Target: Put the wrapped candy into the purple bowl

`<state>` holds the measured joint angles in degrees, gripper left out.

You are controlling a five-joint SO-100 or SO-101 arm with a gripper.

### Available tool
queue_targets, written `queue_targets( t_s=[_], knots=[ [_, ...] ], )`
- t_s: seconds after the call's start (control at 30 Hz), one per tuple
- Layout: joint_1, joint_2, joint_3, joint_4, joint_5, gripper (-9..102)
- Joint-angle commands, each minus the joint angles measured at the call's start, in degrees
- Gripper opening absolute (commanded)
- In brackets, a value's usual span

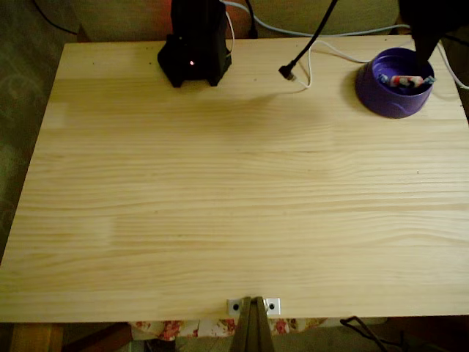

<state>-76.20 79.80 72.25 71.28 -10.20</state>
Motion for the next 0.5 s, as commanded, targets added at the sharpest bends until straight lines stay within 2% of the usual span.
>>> queue_targets(
  t_s=[0.0,0.07,0.13,0.27,0.37,0.47],
  knots=[
    [4.83,9.93,-6.77,6.94,-0.79,-1],
    [8.35,13.1,-4.83,10.9,-4.13,-1],
    [13.18,18.19,-0.44,10.81,-3.52,-1],
    [24.43,28.92,8.35,7.82,-1.67,-1],
    [36.39,37.71,18.46,3.52,-0.53,-1],
    [49.13,47.02,29.0,0.62,4.83,-1]
  ],
)
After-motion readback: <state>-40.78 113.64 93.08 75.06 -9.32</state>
